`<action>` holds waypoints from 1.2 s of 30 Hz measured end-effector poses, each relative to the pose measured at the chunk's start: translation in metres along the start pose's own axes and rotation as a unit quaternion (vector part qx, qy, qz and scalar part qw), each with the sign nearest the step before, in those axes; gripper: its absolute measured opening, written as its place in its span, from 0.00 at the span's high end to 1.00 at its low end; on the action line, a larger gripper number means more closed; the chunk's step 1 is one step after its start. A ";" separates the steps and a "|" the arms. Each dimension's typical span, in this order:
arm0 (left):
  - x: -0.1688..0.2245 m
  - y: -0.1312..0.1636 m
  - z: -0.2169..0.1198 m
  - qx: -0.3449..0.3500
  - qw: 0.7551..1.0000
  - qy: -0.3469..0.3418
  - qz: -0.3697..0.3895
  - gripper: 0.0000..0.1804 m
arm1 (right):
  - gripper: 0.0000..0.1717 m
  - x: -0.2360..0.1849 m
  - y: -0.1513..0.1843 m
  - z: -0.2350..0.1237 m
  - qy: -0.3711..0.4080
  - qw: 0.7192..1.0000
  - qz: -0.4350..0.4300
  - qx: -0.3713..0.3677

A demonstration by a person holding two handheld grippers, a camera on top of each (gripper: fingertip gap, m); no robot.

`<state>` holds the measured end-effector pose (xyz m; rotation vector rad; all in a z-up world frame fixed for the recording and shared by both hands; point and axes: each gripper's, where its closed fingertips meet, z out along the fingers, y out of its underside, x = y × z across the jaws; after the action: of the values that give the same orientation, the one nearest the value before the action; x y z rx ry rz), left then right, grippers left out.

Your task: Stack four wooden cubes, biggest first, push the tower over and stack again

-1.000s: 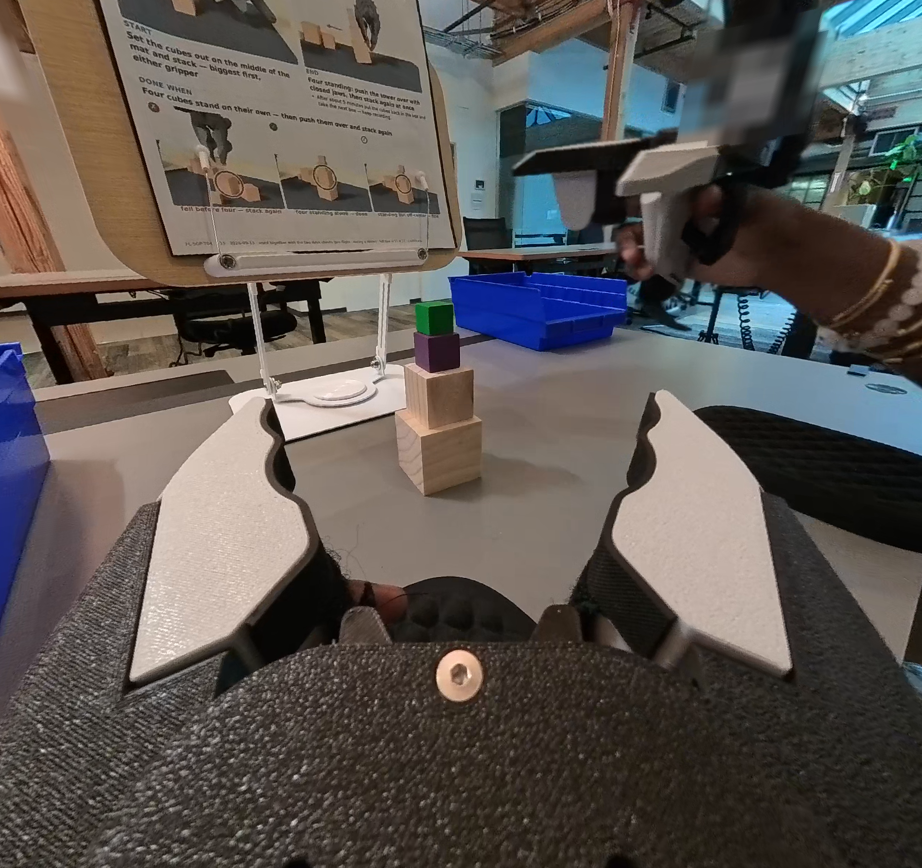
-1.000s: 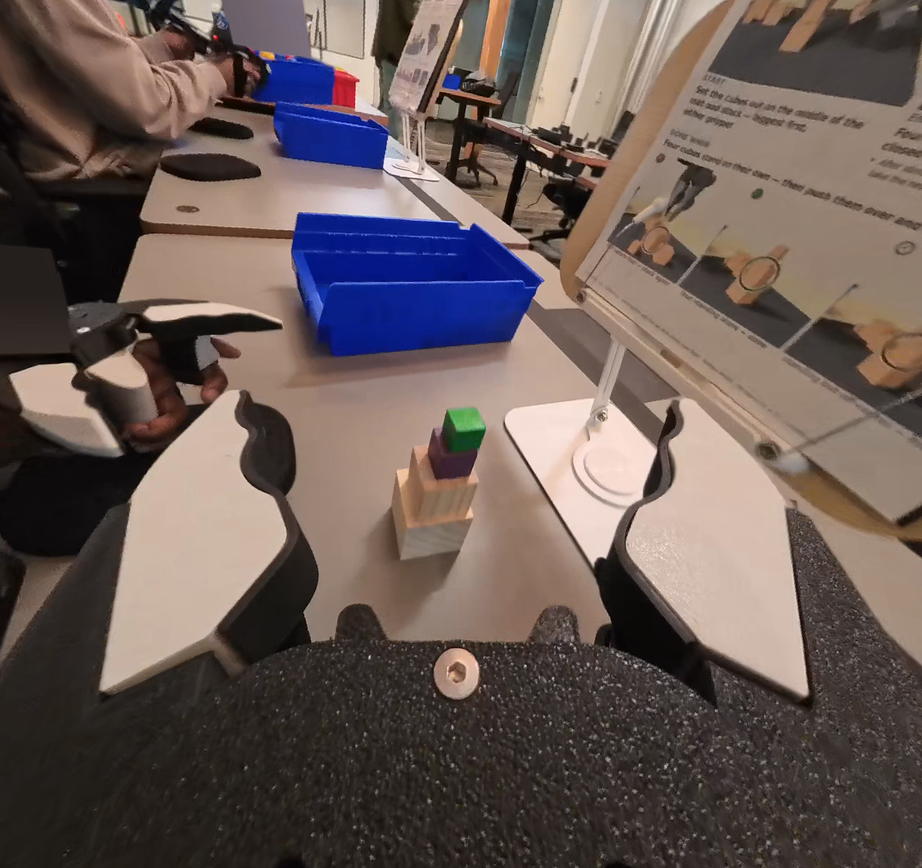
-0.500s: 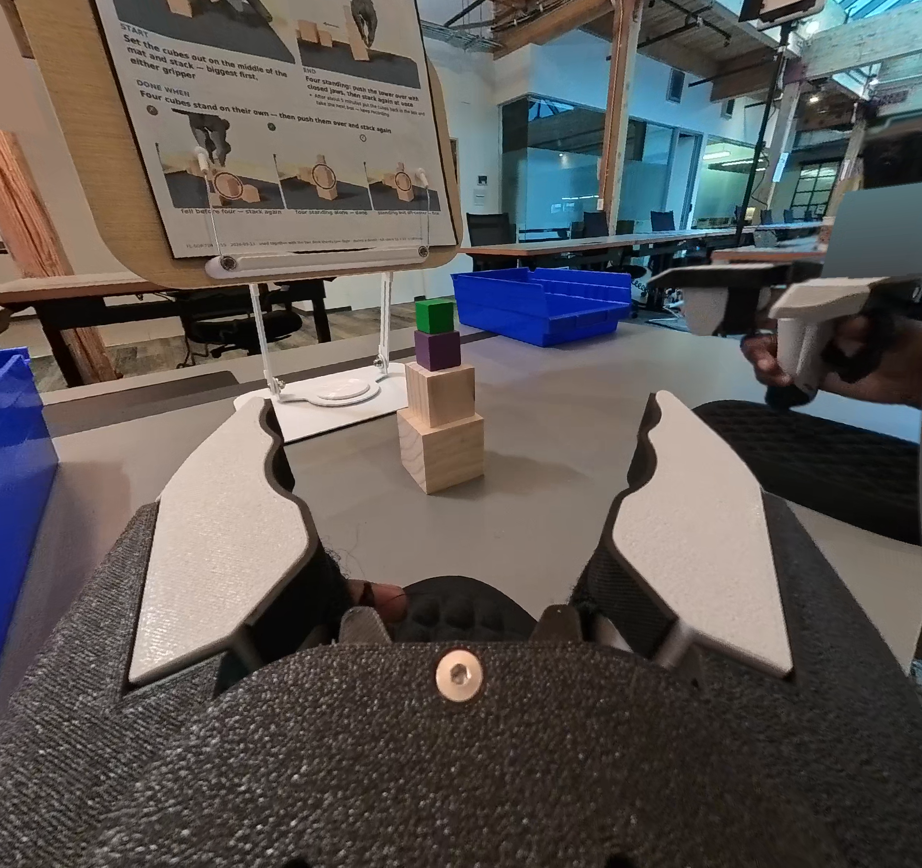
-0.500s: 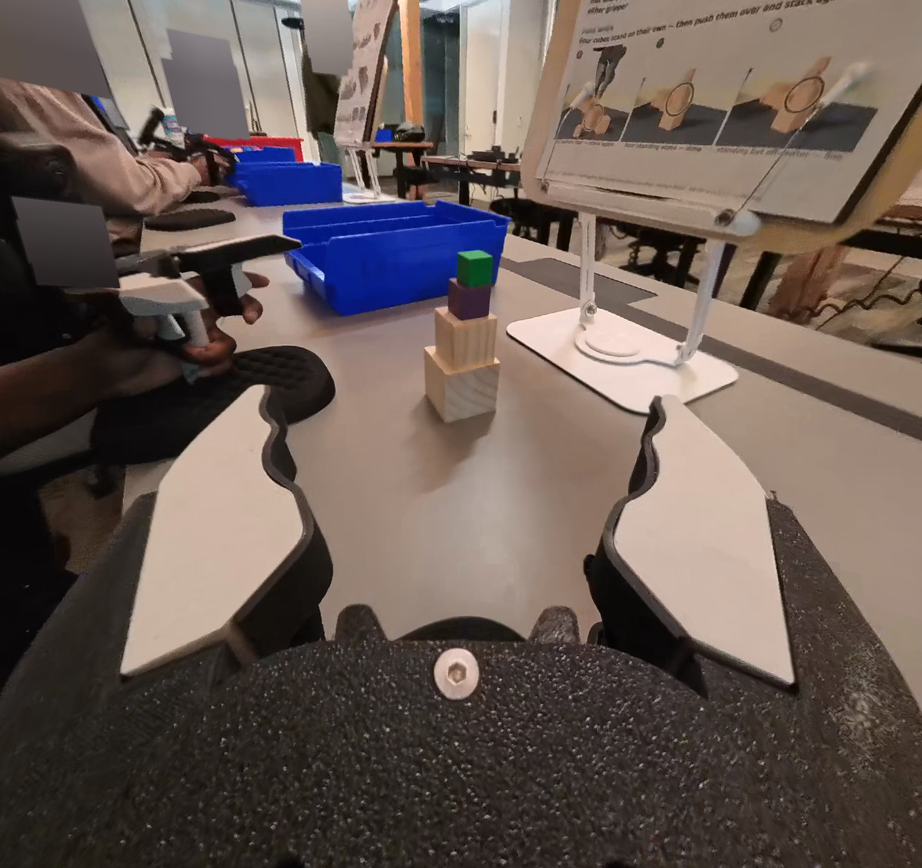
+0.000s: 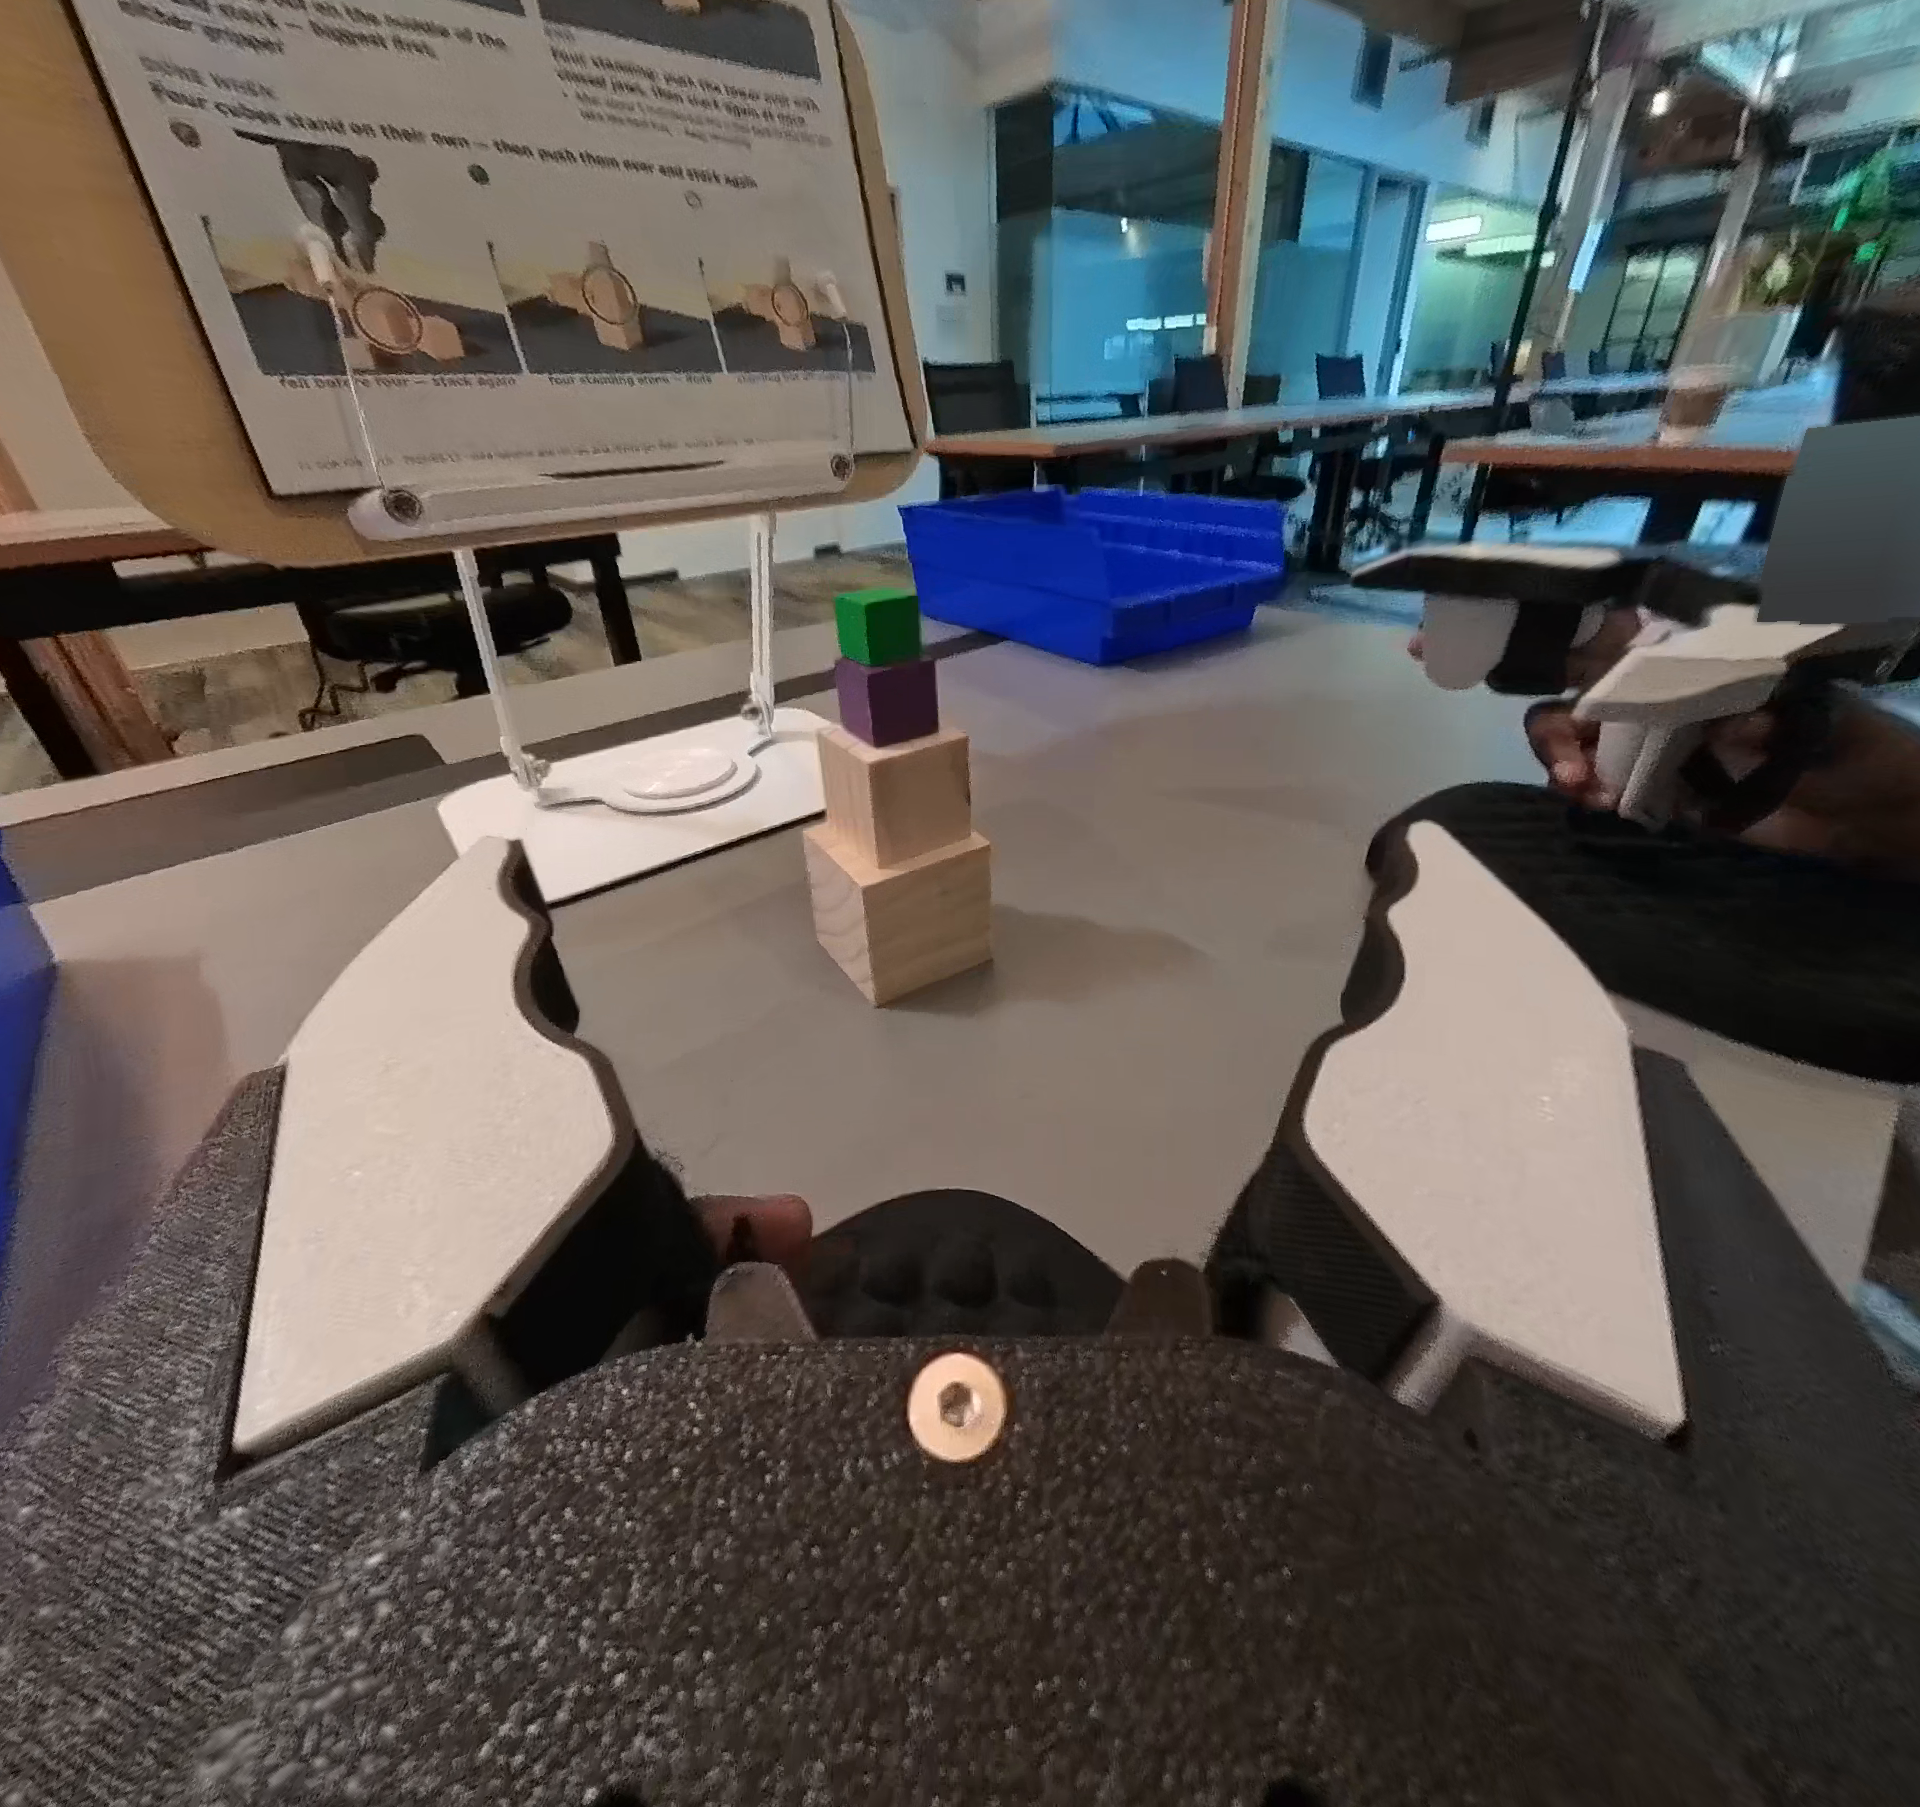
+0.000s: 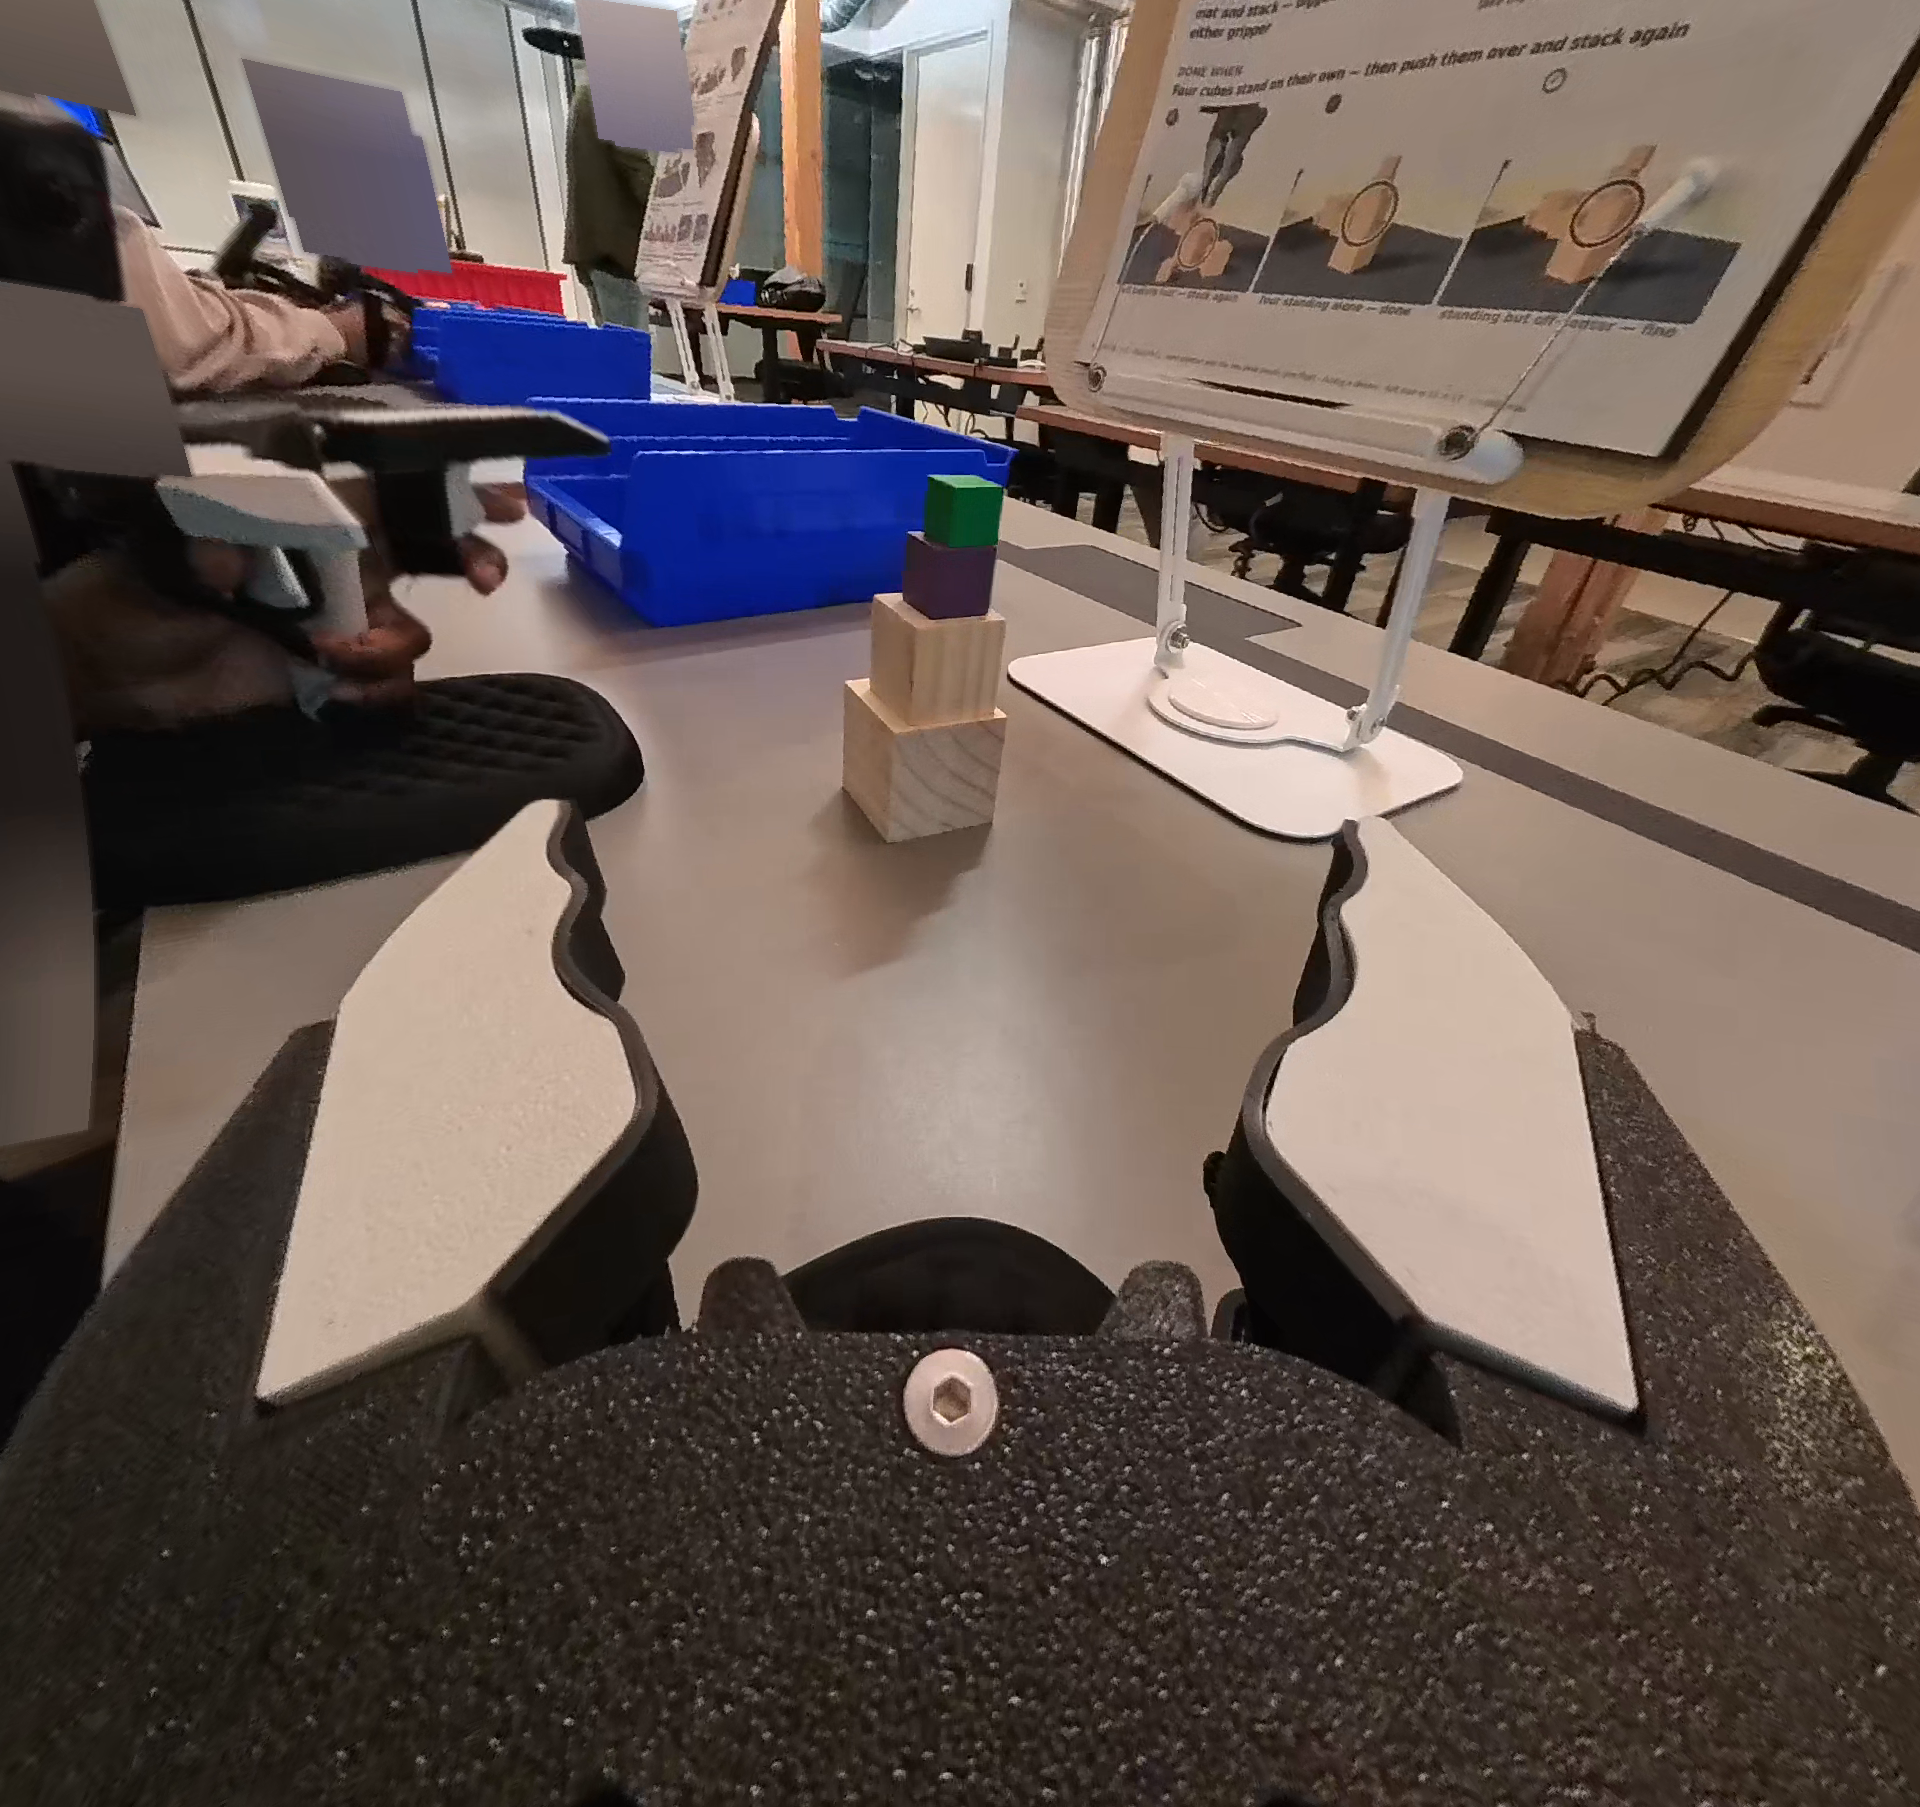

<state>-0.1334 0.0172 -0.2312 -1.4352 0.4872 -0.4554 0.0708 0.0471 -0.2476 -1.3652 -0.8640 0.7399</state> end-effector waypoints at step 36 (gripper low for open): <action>-0.058 0.075 0.117 -0.299 0.942 0.125 0.083 1.00 | 0.35 0.001 -0.001 -0.001 0.008 1.000 -0.003 0.007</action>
<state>-0.1133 0.1520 -0.2952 -1.9066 1.0069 -0.3680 0.0719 0.0477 -0.2469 -1.3543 -0.8476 0.7279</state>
